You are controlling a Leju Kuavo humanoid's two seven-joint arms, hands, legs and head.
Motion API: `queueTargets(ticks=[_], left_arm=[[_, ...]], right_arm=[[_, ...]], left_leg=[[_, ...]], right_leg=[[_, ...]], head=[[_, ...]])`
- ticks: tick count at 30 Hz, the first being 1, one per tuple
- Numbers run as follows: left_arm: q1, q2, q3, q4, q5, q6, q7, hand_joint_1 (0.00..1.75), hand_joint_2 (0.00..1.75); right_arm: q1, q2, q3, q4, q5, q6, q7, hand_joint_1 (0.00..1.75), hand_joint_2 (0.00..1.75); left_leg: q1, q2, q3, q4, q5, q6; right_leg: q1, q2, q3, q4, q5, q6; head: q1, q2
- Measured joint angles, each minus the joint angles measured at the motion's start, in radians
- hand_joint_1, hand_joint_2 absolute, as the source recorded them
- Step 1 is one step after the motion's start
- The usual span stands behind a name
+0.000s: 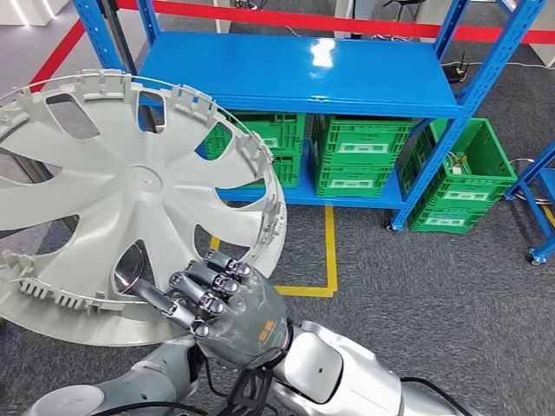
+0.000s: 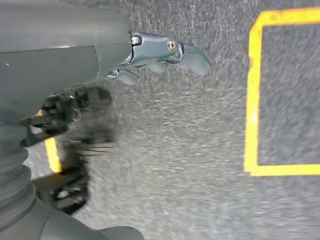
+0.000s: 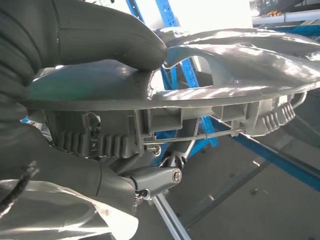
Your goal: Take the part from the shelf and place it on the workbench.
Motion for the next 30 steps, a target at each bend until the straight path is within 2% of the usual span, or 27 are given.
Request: queueTargets(ticks=[1,2,3,4,6,7,8,10,11,12,13,14,15,16,17,18,19,20,21,22,23,24,25,26,27,29,30], left_arm=[[0.001,0.004,0.006,-0.007,0.004,-0.007,-0.024,0.00,1.75],[0.005,0.008,0.009,-0.013,0.002,-0.014,-0.054,0.00,1.75],[0.014,0.011,0.010,-0.018,-0.006,-0.019,-0.088,0.00,1.75],[0.026,0.012,0.011,-0.021,-0.018,-0.023,-0.125,0.00,1.75],[0.065,0.012,0.007,-0.022,-0.051,-0.025,-0.201,0.00,1.75],[0.092,0.011,0.003,-0.021,-0.073,-0.019,-0.242,0.00,1.75],[0.125,0.011,-0.001,-0.017,-0.096,-0.007,-0.281,0.00,1.75],[0.196,0.018,-0.007,0.001,-0.140,0.027,-0.351,0.00,1.75],[0.231,0.024,-0.009,0.011,-0.156,0.039,-0.378,0.00,1.75],[0.261,0.030,-0.012,0.021,-0.166,0.044,-0.401,0.00,1.75],[0.285,0.035,-0.020,0.027,-0.170,0.044,-0.418,0.00,1.75],[0.301,0.039,-0.029,0.033,-0.171,0.042,-0.429,0.00,1.75],[0.310,0.042,-0.040,0.038,-0.172,0.040,-0.435,0.00,1.75],[0.314,0.045,-0.048,0.042,-0.172,0.040,-0.438,0.00,1.75],[0.317,0.047,-0.055,0.046,-0.172,0.040,-0.438,0.00,1.75],[0.319,0.049,-0.060,0.049,-0.172,0.040,-0.437,0.00,1.75],[0.322,0.050,-0.066,0.052,-0.172,0.040,-0.436,0.00,1.75],[0.322,0.051,-0.075,0.054,-0.172,0.036,-0.435,0.00,1.75],[0.319,0.051,-0.085,0.056,-0.172,0.030,-0.433,0.00,1.75],[0.312,0.049,-0.095,0.058,-0.172,0.023,-0.427,0.00,1.75],[0.300,0.045,-0.104,0.060,-0.172,0.016,-0.417,0.00,1.75],[0.287,0.040,-0.112,0.063,-0.172,0.011,-0.406,0.00,1.75],[0.276,0.035,-0.119,0.066,-0.172,0.006,-0.398,0.00,1.75],[0.267,0.031,-0.127,0.068,-0.172,-0.001,-0.394,0.00,1.75],[0.261,0.029,-0.136,0.070,-0.172,-0.010,-0.396,0.00,1.75],[0.249,0.026,-0.152,0.072,-0.172,-0.023,-0.402,0.00,1.75],[0.244,0.026,-0.157,0.072,-0.172,-0.026,-0.403,0.00,1.75]], right_arm=[[-0.001,0.001,0.000,0.002,0.007,0.000,0.002,1.75,1.75],[0.000,0.002,0.000,0.005,0.021,0.000,0.006,1.75,1.75],[0.002,0.005,-0.002,0.008,0.041,0.000,0.014,1.75,1.75],[0.005,0.010,-0.005,0.011,0.066,0.000,0.024,1.75,1.75],[0.013,0.019,-0.011,0.018,0.119,0.000,0.057,1.75,1.75],[0.017,0.021,-0.014,0.020,0.139,0.000,0.078,1.75,1.75],[0.021,0.020,-0.016,0.022,0.151,0.000,0.103,1.75,1.75],[0.025,0.012,-0.018,0.023,0.161,0.000,0.154,1.75,1.75],[0.025,0.007,-0.019,0.023,0.162,0.000,0.177,1.75,1.75],[0.025,0.001,-0.020,0.023,0.162,0.000,0.195,1.75,1.75],[0.025,-0.006,-0.022,0.024,0.162,0.000,0.209,1.75,1.75],[0.026,-0.013,-0.024,0.024,0.162,0.000,0.220,1.75,1.75],[0.026,-0.019,-0.025,0.025,0.162,0.000,0.227,1.75,1.75],[0.027,-0.025,-0.027,0.027,0.162,0.000,0.232,1.75,1.75],[0.027,-0.030,-0.027,0.029,0.162,0.000,0.234,1.75,1.75],[0.027,-0.033,-0.027,0.030,0.162,0.000,0.236,1.75,1.75],[0.027,-0.035,-0.027,0.030,0.162,0.000,0.241,1.75,1.75],[0.026,-0.037,-0.027,0.030,0.163,0.000,0.249,1.75,1.75],[0.025,-0.038,-0.026,0.030,0.163,0.000,0.259,1.75,1.75],[0.023,-0.039,-0.026,0.031,0.163,0.000,0.269,1.75,1.75],[0.020,-0.039,-0.025,0.032,0.163,0.000,0.279,1.75,1.75],[0.016,-0.039,-0.023,0.034,0.163,0.000,0.288,1.75,1.75],[0.013,-0.040,-0.021,0.036,0.163,0.000,0.298,1.75,1.75],[0.010,-0.041,-0.018,0.039,0.163,0.000,0.307,1.75,1.75],[0.008,-0.043,-0.016,0.041,0.164,0.000,0.314,1.75,1.75],[0.006,-0.045,-0.010,0.044,0.164,0.000,0.320,1.75,1.75],[0.006,-0.046,-0.008,0.046,0.165,0.000,0.322,1.75,1.75]], left_leg=[[-0.001,0.001,-0.014,0.000,0.012,0.000],[-0.002,0.002,-0.029,0.001,0.024,-0.001],[-0.003,0.003,-0.043,0.001,0.036,-0.003],[-0.003,0.003,-0.055,0.001,0.047,-0.005],[-0.005,0.002,-0.070,0.000,0.068,-0.013],[-0.004,0.002,-0.072,-0.003,0.079,-0.018],[-0.003,0.003,-0.072,-0.009,0.091,-0.025],[-0.001,0.004,-0.075,-0.023,0.106,-0.038],[-0.001,0.003,-0.081,-0.017,0.084,-0.044],[0.000,0.003,-0.089,0.005,0.042,-0.049],[0.002,0.002,-0.098,0.053,-0.021,-0.053],[0.003,0.002,-0.107,0.119,-0.081,-0.056],[0.003,0.002,-0.112,0.188,-0.120,-0.060],[0.003,0.002,-0.111,0.247,-0.132,-0.062],[0.003,0.002,-0.099,0.279,-0.115,-0.063],[0.003,0.002,-0.074,0.280,-0.085,-0.063],[0.004,0.002,-0.033,0.246,-0.060,-0.061],[0.003,0.001,0.027,0.182,-0.058,-0.058],[0.002,0.000,0.088,0.101,-0.076,-0.052],[0.000,-0.002,0.133,0.035,-0.097,-0.046],[-0.003,-0.004,0.159,-0.010,-0.115,-0.038],[-0.005,-0.004,0.159,-0.028,-0.115,-0.031],[-0.005,-0.002,0.146,-0.027,-0.102,-0.024],[-0.005,0.000,0.133,-0.028,-0.089,-0.015],[-0.003,0.003,0.118,-0.030,-0.073,-0.008],[-0.002,0.006,0.083,-0.031,-0.042,0.003],[-0.003,0.007,0.064,-0.031,-0.027,0.004]], right_leg=[[0.000,0.000,0.003,0.035,-0.002,0.000],[0.000,0.000,0.021,0.038,0.019,-0.002],[0.000,0.000,0.055,0.008,0.050,-0.004],[0.001,0.001,0.104,-0.051,0.073,-0.009],[0.005,0.002,0.213,-0.197,0.069,-0.018],[0.008,0.004,0.243,-0.248,0.055,-0.022],[0.012,0.006,0.256,-0.276,0.048,-0.026],[0.011,0.007,0.240,-0.287,0.069,-0.036],[0.009,0.006,0.230,-0.291,0.085,-0.044],[0.006,0.005,0.217,-0.295,0.102,-0.051],[0.004,0.003,0.202,-0.295,0.119,-0.056],[0.004,0.002,0.182,-0.293,0.134,-0.059],[0.005,0.000,0.162,-0.290,0.148,-0.060],[0.005,-0.003,0.141,-0.286,0.162,-0.059],[0.005,-0.005,0.119,-0.281,0.174,-0.058],[0.005,-0.006,0.098,-0.275,0.185,-0.055],[0.005,-0.006,0.079,-0.268,0.196,-0.053],[0.006,-0.005,0.063,-0.261,0.206,-0.050],[0.007,-0.005,0.050,-0.255,0.216,-0.045],[0.008,-0.006,0.042,-0.252,0.228,-0.040],[0.008,-0.008,0.036,-0.252,0.240,-0.034],[0.007,-0.010,0.032,-0.256,0.254,-0.029],[0.005,-0.009,0.026,-0.259,0.262,-0.023],[0.004,-0.007,0.017,-0.255,0.250,-0.018],[0.003,-0.005,0.005,-0.235,0.217,-0.012],[0.001,-0.001,-0.022,-0.133,0.107,-0.004],[0.000,-0.001,-0.032,-0.066,0.065,-0.001]], head=[[0.000,0.000],[0.000,0.000],[0.000,0.000],[0.000,0.000],[0.000,0.000],[0.000,0.000],[0.000,0.000],[0.001,0.000],[0.000,0.000],[-0.002,0.000],[-0.004,0.000],[-0.006,0.000],[-0.007,0.000],[-0.007,0.000],[-0.007,0.000],[-0.007,0.000],[-0.007,0.000],[-0.007,0.000],[-0.007,0.000],[-0.006,0.000],[-0.006,0.000],[-0.005,0.000],[-0.007,0.000],[-0.008,0.000],[-0.007,0.000],[-0.005,0.000],[-0.003,0.000]])
